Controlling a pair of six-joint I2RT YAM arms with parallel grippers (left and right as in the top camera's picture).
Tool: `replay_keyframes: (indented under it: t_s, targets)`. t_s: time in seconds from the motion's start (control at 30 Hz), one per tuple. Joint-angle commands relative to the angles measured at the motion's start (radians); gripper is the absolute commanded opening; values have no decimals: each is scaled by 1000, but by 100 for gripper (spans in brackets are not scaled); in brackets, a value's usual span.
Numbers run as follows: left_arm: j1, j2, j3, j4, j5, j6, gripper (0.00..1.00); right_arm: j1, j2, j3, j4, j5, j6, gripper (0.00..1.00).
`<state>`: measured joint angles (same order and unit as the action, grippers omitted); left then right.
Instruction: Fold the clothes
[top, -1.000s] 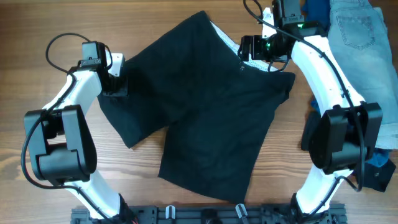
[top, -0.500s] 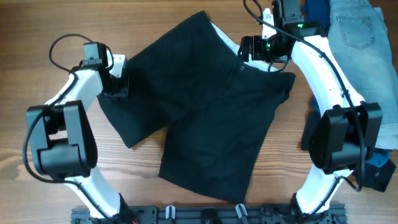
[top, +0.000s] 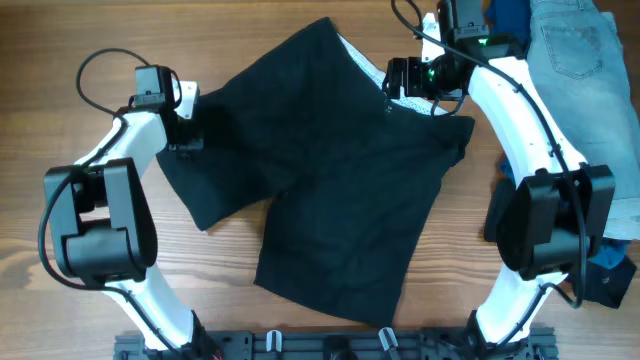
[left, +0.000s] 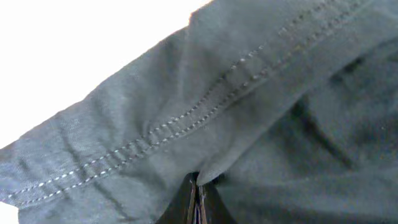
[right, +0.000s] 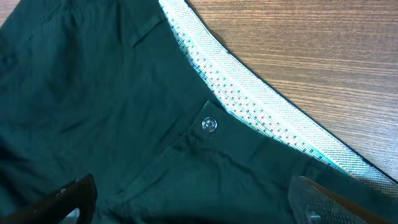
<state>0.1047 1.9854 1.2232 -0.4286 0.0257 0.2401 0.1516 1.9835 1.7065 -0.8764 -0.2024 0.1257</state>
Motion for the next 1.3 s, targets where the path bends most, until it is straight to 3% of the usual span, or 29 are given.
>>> replay_keyframes:
  t_s: [0.0,0.13,0.33,0.53,0.7,0.73,0.8,0.83,0.87,1.07,1.27]
  targets:
    - [0,27,1,54,-133,-16,4,-2,-18,18,5,-16,-14,100]
    - [4,27,1,173,-238,-14,4,-2,-18,18,6,-16,-14,100]
    - [23,39,1,433,-243,-11,4,0,-18,18,18,-16,6,100]
    - [22,67,1,644,-145,-9,4,3,-18,18,90,-93,7,100]
    - [8,68,1,723,-124,-74,4,12,-18,18,165,-121,3,100]
    - [5,68,1,715,-124,-99,16,14,-18,18,176,-121,-1,100]
    - [-2,64,1,670,-124,-151,59,19,-18,18,206,-126,-51,100]
    - [-5,61,1,636,-124,-153,88,19,-18,18,224,-129,-79,100]
    - [-8,51,1,593,-125,-152,100,19,-18,18,243,-129,-101,100]
    - [-29,-118,1,376,-265,-310,100,19,-14,18,431,-135,-238,100]
    - [-38,-412,1,117,-215,-507,100,19,41,18,631,-143,-262,100]
